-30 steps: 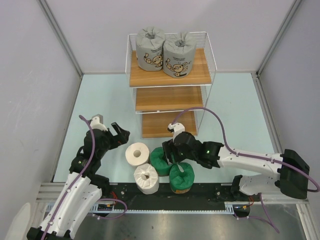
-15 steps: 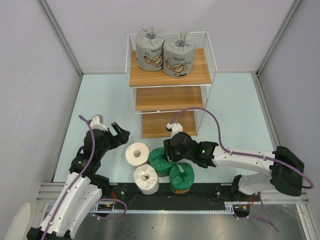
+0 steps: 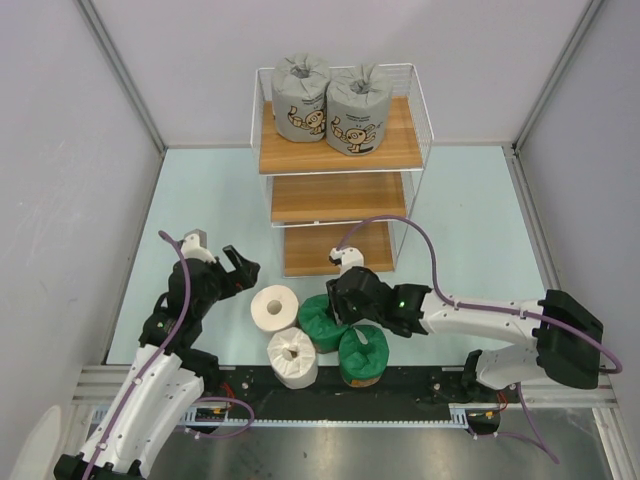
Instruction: Place and organize the paper towels onto the shelf
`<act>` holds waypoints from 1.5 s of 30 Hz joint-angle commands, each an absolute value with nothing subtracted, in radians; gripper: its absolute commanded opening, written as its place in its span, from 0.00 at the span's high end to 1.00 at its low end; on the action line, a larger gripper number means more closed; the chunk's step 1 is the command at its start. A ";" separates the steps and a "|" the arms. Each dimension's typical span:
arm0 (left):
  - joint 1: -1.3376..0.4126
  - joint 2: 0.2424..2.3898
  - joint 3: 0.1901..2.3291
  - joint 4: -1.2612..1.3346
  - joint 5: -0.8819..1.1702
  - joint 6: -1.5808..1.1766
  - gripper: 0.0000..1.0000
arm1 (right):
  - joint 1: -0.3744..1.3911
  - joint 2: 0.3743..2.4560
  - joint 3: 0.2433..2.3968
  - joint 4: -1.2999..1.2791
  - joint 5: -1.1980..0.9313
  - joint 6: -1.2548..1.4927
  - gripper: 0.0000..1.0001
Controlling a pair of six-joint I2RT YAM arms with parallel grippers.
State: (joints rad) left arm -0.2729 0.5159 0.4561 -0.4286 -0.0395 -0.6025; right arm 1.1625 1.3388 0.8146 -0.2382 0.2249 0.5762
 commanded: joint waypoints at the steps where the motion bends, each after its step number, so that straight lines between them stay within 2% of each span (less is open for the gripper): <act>1: -0.278 0.505 0.457 -0.400 -0.018 -0.601 0.00 | 1.190 1.339 0.834 -0.290 0.294 0.575 0.67; 11: -0.278 0.505 0.454 -0.397 -0.017 -0.603 0.00 | 1.195 1.194 0.982 -0.364 0.340 0.499 0.66; 16: -0.278 0.505 0.451 -0.394 -0.017 -0.603 0.00 | 1.190 1.138 1.044 -0.299 0.390 0.411 0.66; 22: -0.278 0.500 0.457 -0.402 -0.017 -0.603 0.00 | 1.174 1.149 1.169 -0.224 0.468 0.275 0.67; 31: -0.278 0.499 0.459 -0.405 -0.020 -0.603 0.00 | 1.028 1.219 1.347 -0.198 0.405 0.184 0.68; 45: -0.278 0.503 0.462 -0.406 -0.028 -0.603 0.00 | 0.942 1.241 1.419 -0.156 0.359 0.152 0.70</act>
